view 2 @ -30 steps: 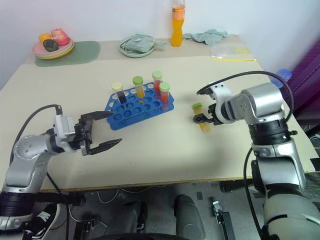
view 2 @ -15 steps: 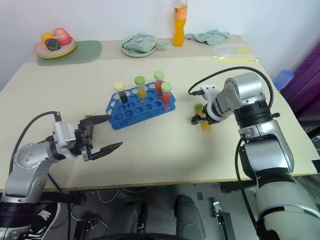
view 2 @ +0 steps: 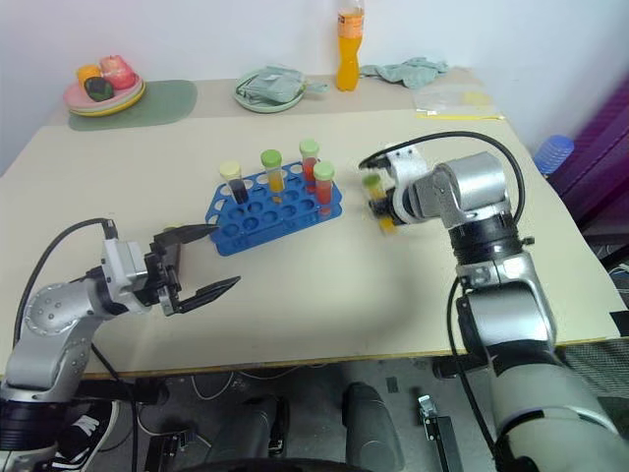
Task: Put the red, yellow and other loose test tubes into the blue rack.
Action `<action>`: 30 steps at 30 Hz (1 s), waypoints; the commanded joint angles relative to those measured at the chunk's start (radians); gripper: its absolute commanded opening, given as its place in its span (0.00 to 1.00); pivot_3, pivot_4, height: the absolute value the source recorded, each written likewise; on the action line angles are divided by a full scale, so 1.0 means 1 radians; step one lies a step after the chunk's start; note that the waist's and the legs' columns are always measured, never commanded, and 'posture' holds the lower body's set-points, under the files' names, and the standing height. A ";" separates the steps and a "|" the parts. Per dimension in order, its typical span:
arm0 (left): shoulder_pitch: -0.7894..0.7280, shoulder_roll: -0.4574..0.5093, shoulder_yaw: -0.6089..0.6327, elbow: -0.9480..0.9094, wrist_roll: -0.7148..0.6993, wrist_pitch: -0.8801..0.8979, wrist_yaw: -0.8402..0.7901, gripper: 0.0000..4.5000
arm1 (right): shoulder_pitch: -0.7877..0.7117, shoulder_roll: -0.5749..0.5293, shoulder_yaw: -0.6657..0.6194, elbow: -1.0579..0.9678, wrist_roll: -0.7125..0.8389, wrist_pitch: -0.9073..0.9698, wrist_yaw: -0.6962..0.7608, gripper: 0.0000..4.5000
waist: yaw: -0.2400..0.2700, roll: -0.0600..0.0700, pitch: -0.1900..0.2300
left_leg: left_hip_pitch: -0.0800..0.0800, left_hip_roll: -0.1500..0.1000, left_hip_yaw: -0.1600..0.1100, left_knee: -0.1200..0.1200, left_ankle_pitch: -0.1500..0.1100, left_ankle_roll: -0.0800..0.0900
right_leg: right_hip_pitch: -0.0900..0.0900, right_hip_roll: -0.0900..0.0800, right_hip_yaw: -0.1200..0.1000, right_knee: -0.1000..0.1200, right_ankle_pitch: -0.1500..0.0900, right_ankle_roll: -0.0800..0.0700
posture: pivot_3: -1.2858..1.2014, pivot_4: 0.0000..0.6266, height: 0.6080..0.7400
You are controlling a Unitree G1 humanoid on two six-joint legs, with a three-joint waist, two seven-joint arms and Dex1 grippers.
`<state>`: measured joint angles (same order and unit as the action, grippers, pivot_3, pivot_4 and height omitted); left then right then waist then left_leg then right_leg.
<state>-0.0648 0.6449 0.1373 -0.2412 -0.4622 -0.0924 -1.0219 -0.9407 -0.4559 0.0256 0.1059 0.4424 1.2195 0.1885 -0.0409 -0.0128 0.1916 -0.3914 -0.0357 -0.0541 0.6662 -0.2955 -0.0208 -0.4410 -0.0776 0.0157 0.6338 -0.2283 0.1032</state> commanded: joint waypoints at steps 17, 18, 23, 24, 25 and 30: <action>-0.142 0.037 0.031 0.092 -0.031 0.025 -0.068 1.00 | 0.442 0.512 0.109 0.065 -0.260 -1.407 0.241 0.17 | -0.007 0.000 0.000 | 0.003 -0.001 0.000 0.000 0.001 -0.002 | 0.001 0.002 0.000 0.002 0.000 0.000 | 0.52 0.24 1.00; -0.144 0.037 0.032 0.093 -0.031 0.027 -0.069 1.00 | 0.438 0.515 0.117 0.105 -0.279 -1.450 0.243 0.17 | -0.006 0.000 0.000 | 0.003 -0.001 0.000 0.000 0.001 -0.003 | 0.001 0.002 0.001 0.002 0.000 0.000 | 0.52 0.24 1.00; -0.138 0.054 0.052 0.085 -0.034 0.032 -0.073 1.00 | 0.408 0.523 0.114 0.263 -0.302 -1.554 0.253 0.17 | -0.002 -0.001 0.000 | 0.003 -0.001 -0.001 0.000 0.002 -0.003 | 0.002 0.000 0.001 0.002 0.000 0.000 | 0.52 0.24 1.00; -0.136 0.054 0.056 0.083 -0.034 0.035 -0.068 1.00 | 0.402 0.522 0.117 0.291 -0.318 -1.567 0.243 0.17 | -0.003 0.000 0.000 | 0.003 -0.001 -0.001 0.000 0.002 -0.003 | 0.002 0.000 0.001 0.002 0.000 0.000 | 0.52 0.24 1.00; -0.130 0.054 0.059 0.079 -0.034 0.037 -0.065 1.00 | 0.393 0.525 0.116 0.323 -0.329 -1.585 0.234 0.17 | -0.003 -0.001 0.000 | 0.003 -0.001 -0.001 0.000 0.002 -0.003 | 0.002 0.000 0.001 0.002 0.000 0.000 | 0.52 0.24 1.00; -0.104 0.051 0.065 0.058 -0.027 0.039 -0.056 1.00 | 0.322 0.527 0.111 0.471 -0.384 -1.641 0.188 0.17 | -0.007 0.000 0.000 | 0.003 0.000 -0.001 0.000 0.002 -0.004 | 0.001 0.001 0.001 0.002 0.000 0.000 | 0.52 0.24 1.00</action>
<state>-0.1701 0.6883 0.1756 -0.1463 -0.4747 -0.0525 -1.0848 -0.5830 0.0595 0.1406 0.5643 0.0703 -0.3840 0.3854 -0.0482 -0.0132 0.1912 -0.3882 -0.0360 -0.0551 0.6662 -0.2935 -0.0245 -0.4400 -0.0769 0.0165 0.6360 -0.2279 0.1032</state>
